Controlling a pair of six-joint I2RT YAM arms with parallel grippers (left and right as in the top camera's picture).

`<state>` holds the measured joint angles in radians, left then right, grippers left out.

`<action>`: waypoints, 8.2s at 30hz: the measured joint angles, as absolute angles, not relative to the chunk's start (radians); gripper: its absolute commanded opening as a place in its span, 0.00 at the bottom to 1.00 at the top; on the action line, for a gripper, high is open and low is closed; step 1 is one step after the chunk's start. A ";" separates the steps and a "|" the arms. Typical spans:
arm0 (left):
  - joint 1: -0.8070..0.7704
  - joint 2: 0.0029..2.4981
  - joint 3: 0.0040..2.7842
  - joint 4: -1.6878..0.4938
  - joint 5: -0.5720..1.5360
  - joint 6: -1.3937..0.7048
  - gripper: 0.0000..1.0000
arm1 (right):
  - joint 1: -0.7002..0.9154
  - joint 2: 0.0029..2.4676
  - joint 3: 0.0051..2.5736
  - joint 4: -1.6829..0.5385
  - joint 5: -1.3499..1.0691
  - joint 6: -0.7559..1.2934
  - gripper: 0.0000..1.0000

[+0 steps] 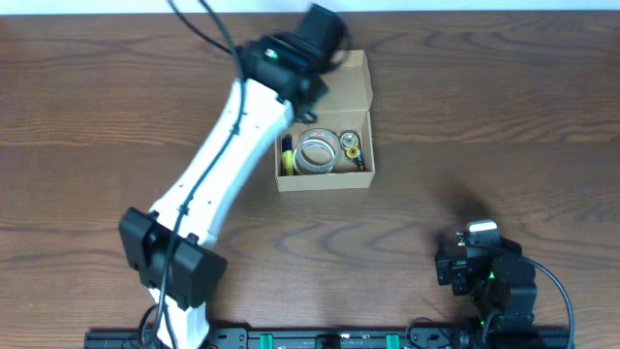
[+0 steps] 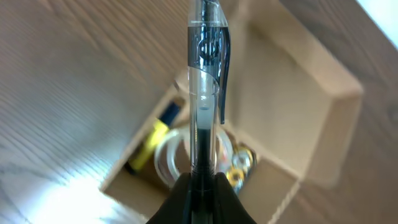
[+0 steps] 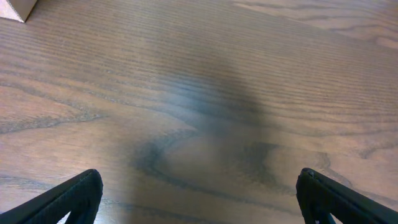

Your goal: Pack container

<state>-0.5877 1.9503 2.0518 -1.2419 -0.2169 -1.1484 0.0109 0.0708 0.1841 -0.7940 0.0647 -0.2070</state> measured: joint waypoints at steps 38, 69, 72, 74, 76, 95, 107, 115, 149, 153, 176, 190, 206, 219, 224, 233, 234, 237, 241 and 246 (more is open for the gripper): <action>-0.698 2.017 1.666 -0.808 -0.141 -1.372 0.09 | 0.011 0.071 0.184 -0.794 0.065 -0.207 0.99; -0.698 2.025 1.644 -0.780 -0.134 -1.412 0.39 | 0.011 0.071 0.184 -0.794 0.065 -0.207 0.99; -0.698 2.019 1.644 -0.796 -0.134 -1.412 0.98 | 0.011 0.071 0.184 -0.794 0.065 -0.207 0.99; -0.698 2.001 1.644 -0.814 -0.138 -1.412 0.95 | 0.011 0.071 0.184 -0.794 0.065 -0.207 0.99; -0.697 1.960 1.643 -0.831 -0.142 -1.400 0.95 | 0.011 0.071 0.184 -0.794 0.065 -0.207 0.99; -0.593 1.505 1.643 -1.240 -0.331 -0.969 0.95 | 0.011 0.071 0.184 -0.794 0.065 -0.207 0.99; -0.539 1.327 1.643 -1.341 -0.377 -0.935 0.96 | 0.011 0.071 0.184 -0.794 0.065 -0.207 0.99; -0.539 1.328 1.643 -1.360 -0.395 -0.920 0.95 | 0.011 0.071 0.184 -0.794 0.066 -0.207 0.99; -0.263 1.359 1.642 -1.116 -0.171 -0.750 0.95 | 0.011 1.213 1.125 -0.929 -0.402 -0.187 0.99; -0.215 1.378 1.642 -1.050 -0.156 -0.742 0.95 | 0.011 1.332 1.153 -0.818 -0.436 -0.184 0.99; -0.207 1.663 1.642 -0.828 -0.132 -0.732 0.95 | 0.011 1.476 1.157 -0.545 -0.460 0.039 0.99; -0.115 1.743 1.642 -0.728 -0.024 -0.786 0.50 | 0.011 1.681 1.230 -0.386 -0.460 0.104 0.51; -0.086 1.955 1.642 -0.628 0.062 -0.862 0.06 | 0.010 1.954 1.317 -0.338 -0.461 0.185 0.01; -0.036 2.137 1.642 -0.491 0.382 -0.920 0.05 | 0.010 2.108 1.321 -0.144 -0.603 0.297 0.01; -0.035 2.194 1.642 -0.433 0.523 -0.944 0.06 | 0.010 2.173 1.324 -0.054 -0.676 0.368 0.01; -0.041 2.217 1.642 -0.410 0.631 -0.958 0.05 | 0.014 2.192 1.325 0.036 -0.734 0.439 0.01; -0.043 2.217 1.642 -0.408 0.638 -0.962 0.06 | 0.017 2.192 1.325 0.044 -0.735 0.445 0.01; -0.056 2.220 1.642 -0.404 0.659 -0.965 0.06 | 0.032 2.193 1.325 0.051 -0.742 0.458 0.01; -0.077 2.233 1.642 -0.403 0.683 -0.966 0.06 | 0.057 2.193 1.325 0.053 -0.749 0.466 0.01; -0.084 2.239 1.642 -0.387 0.712 -0.968 0.06 | 0.075 2.193 1.327 0.075 -0.769 0.468 0.01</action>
